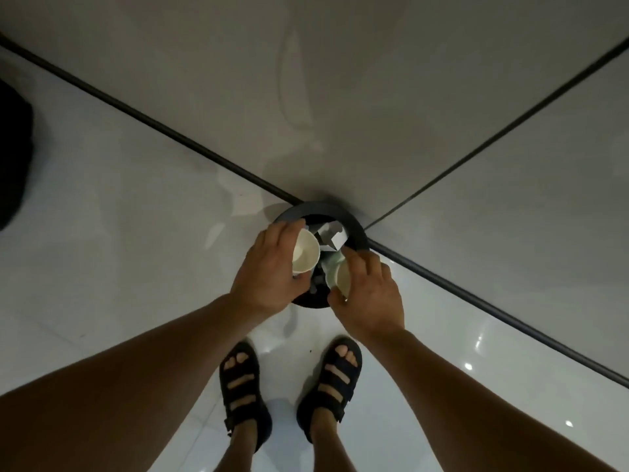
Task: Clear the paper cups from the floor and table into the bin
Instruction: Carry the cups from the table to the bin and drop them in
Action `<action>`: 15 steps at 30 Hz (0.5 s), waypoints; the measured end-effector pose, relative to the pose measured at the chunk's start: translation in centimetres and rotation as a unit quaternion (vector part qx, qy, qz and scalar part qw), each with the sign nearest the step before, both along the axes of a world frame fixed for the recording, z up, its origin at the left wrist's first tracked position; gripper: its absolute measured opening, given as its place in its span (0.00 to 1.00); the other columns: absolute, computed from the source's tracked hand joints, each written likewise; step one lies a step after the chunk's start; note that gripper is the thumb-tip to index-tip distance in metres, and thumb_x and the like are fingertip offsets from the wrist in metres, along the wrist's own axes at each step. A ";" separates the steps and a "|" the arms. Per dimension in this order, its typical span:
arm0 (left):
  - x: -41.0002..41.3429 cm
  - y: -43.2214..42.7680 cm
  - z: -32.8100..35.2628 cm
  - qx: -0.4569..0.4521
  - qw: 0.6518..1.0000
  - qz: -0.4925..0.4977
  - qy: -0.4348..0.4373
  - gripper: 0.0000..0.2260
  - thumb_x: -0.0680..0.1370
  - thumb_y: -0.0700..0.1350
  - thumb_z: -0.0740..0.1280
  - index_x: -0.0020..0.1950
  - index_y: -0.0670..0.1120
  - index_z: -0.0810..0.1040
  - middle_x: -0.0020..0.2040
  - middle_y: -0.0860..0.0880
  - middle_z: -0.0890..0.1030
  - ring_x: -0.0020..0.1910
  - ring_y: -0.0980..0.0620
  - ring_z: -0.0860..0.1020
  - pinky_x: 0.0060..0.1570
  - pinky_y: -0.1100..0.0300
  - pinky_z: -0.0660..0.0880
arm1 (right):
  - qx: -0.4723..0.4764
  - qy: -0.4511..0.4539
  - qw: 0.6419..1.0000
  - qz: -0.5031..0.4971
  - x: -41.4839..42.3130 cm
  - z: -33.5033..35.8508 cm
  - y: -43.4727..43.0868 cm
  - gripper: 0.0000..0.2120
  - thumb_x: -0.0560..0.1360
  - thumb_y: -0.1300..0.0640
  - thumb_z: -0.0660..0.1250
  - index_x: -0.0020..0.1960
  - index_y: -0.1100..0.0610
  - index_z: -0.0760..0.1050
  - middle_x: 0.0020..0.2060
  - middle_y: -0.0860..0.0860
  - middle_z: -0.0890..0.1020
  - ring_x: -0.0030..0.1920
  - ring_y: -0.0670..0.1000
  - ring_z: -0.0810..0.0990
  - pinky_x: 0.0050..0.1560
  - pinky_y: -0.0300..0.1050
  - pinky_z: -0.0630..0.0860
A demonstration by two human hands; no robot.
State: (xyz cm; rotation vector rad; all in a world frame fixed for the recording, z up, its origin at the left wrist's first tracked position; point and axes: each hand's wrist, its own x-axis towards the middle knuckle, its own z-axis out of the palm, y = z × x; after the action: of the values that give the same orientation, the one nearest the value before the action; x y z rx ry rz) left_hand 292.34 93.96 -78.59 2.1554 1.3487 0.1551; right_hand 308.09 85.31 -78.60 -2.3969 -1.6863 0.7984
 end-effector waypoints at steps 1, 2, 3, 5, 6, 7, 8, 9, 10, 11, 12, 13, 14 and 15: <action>0.3 0.6 -2.2 0.009 1.000 -0.011 0.005 0.39 0.67 0.48 0.77 0.73 0.46 0.63 0.67 0.44 0.69 0.64 0.44 0.70 0.58 0.55 0.71 | 0.000 -0.005 1.000 -0.001 -0.1 -2.2 0.7 0.32 0.75 0.43 0.66 0.75 0.50 0.60 0.70 0.52 0.68 0.68 0.55 0.68 0.66 0.51 0.70; 0.5 1.0 -4.4 0.020 1.000 -0.019 0.011 0.39 0.67 0.48 0.77 0.73 0.45 0.63 0.67 0.43 0.70 0.66 0.43 0.69 0.61 0.52 0.71 | 0.002 -0.011 1.000 0.001 -0.2 -4.3 1.3 0.32 0.75 0.44 0.66 0.75 0.49 0.60 0.70 0.52 0.68 0.69 0.56 0.68 0.67 0.52 0.69; 0.6 1.2 -6.3 0.031 0.999 -0.030 0.021 0.39 0.67 0.49 0.77 0.73 0.44 0.64 0.67 0.42 0.70 0.67 0.43 0.68 0.63 0.49 0.71 | 0.006 -0.021 1.000 0.007 -0.4 -6.3 1.7 0.33 0.74 0.44 0.67 0.75 0.49 0.60 0.70 0.52 0.68 0.69 0.56 0.68 0.68 0.53 0.68; 0.4 0.9 -9.5 0.049 0.996 -0.055 0.048 0.37 0.67 0.50 0.76 0.72 0.43 0.65 0.68 0.41 0.70 0.70 0.41 0.65 0.66 0.45 0.68 | 0.012 -0.045 0.999 0.018 -0.5 -9.6 1.7 0.33 0.74 0.44 0.68 0.75 0.50 0.61 0.69 0.53 0.69 0.70 0.57 0.67 0.71 0.54 0.63; 0.1 0.5 -10.8 0.059 0.994 -0.064 0.060 0.36 0.68 0.51 0.74 0.72 0.42 0.66 0.69 0.40 0.70 0.71 0.40 0.64 0.66 0.43 0.67 | 0.017 -0.053 0.998 0.022 -0.5 -10.9 1.6 0.34 0.73 0.45 0.69 0.75 0.50 0.60 0.70 0.53 0.69 0.71 0.58 0.66 0.72 0.55 0.61; -0.1 0.0 -11.8 0.069 0.993 -0.069 0.073 0.35 0.69 0.52 0.73 0.72 0.41 0.66 0.69 0.40 0.70 0.72 0.40 0.63 0.67 0.42 0.66 | 0.024 -0.059 0.998 0.026 -0.6 -12.1 1.4 0.35 0.73 0.45 0.69 0.76 0.50 0.60 0.70 0.54 0.68 0.72 0.58 0.65 0.74 0.55 0.57; -0.3 -0.5 -12.6 0.078 0.990 -0.074 0.089 0.35 0.70 0.52 0.71 0.72 0.41 0.66 0.70 0.39 0.69 0.73 0.39 0.62 0.67 0.41 0.64 | 0.033 -0.066 0.997 0.032 -0.6 -13.0 1.1 0.36 0.73 0.45 0.70 0.76 0.50 0.59 0.71 0.54 0.68 0.73 0.58 0.64 0.75 0.54 0.54; -0.4 -0.9 -13.3 0.086 0.987 -0.080 0.107 0.35 0.70 0.52 0.71 0.73 0.41 0.65 0.70 0.40 0.69 0.73 0.40 0.62 0.68 0.40 0.63 | 0.042 -0.074 0.996 0.038 -0.6 -13.8 0.9 0.36 0.73 0.45 0.70 0.77 0.51 0.59 0.73 0.55 0.66 0.74 0.58 0.62 0.76 0.54 0.51; -0.4 -1.2 -13.8 0.096 0.984 -0.087 0.124 0.34 0.70 0.52 0.70 0.73 0.42 0.65 0.70 0.40 0.69 0.73 0.40 0.62 0.69 0.40 0.61 | 0.050 -0.081 0.995 0.043 -0.6 -14.4 0.7 0.36 0.74 0.45 0.69 0.77 0.51 0.58 0.74 0.55 0.65 0.76 0.58 0.60 0.76 0.54 0.49; -0.2 -1.2 -14.2 0.108 0.980 -0.093 0.138 0.34 0.71 0.52 0.69 0.73 0.43 0.64 0.70 0.41 0.70 0.73 0.41 0.63 0.69 0.40 0.60 | 0.057 -0.087 0.993 0.046 -0.6 -14.8 0.6 0.36 0.74 0.45 0.68 0.78 0.51 0.57 0.75 0.56 0.63 0.77 0.58 0.58 0.76 0.55 0.47; 0.0 -1.1 -14.4 0.120 0.976 -0.100 0.149 0.33 0.71 0.53 0.68 0.73 0.44 0.64 0.69 0.41 0.70 0.72 0.41 0.64 0.69 0.40 0.59 | 0.061 -0.093 0.993 0.050 -0.6 -15.2 0.6 0.36 0.75 0.45 0.67 0.78 0.51 0.56 0.76 0.56 0.61 0.77 0.58 0.56 0.77 0.55 0.46; 0.3 -0.9 -14.5 0.135 0.972 -0.107 0.158 0.33 0.71 0.54 0.67 0.74 0.45 0.64 0.68 0.40 0.71 0.70 0.40 0.66 0.69 0.39 0.60 | 0.063 -0.099 0.992 0.053 -0.7 -15.5 0.5 0.37 0.75 0.45 0.66 0.78 0.51 0.55 0.77 0.56 0.59 0.78 0.58 0.55 0.76 0.55 0.45; 0.7 -0.7 -14.6 0.153 0.967 -0.114 0.168 0.32 0.72 0.56 0.65 0.74 0.47 0.64 0.67 0.40 0.72 0.69 0.40 0.68 0.68 0.38 0.60 | 0.064 -0.104 0.991 0.054 -0.7 -15.7 0.5 0.37 0.76 0.44 0.65 0.79 0.52 0.54 0.78 0.56 0.58 0.78 0.58 0.54 0.76 0.55 0.44; 1.0 -0.4 -14.5 0.173 0.962 -0.117 0.176 0.31 0.72 0.58 0.64 0.74 0.49 0.64 0.65 0.41 0.73 0.67 0.40 0.69 0.67 0.38 0.61 | 0.067 -0.106 0.991 0.053 -0.8 -15.8 0.5 0.37 0.76 0.43 0.65 0.79 0.52 0.54 0.78 0.56 0.57 0.78 0.58 0.54 0.76 0.55 0.44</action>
State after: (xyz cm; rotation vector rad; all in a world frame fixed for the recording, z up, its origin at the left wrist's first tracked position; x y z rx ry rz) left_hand 293.29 93.58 -93.09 2.7209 1.3133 -0.0994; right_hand 307.33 85.82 -94.43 -2.3899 -1.8912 0.4370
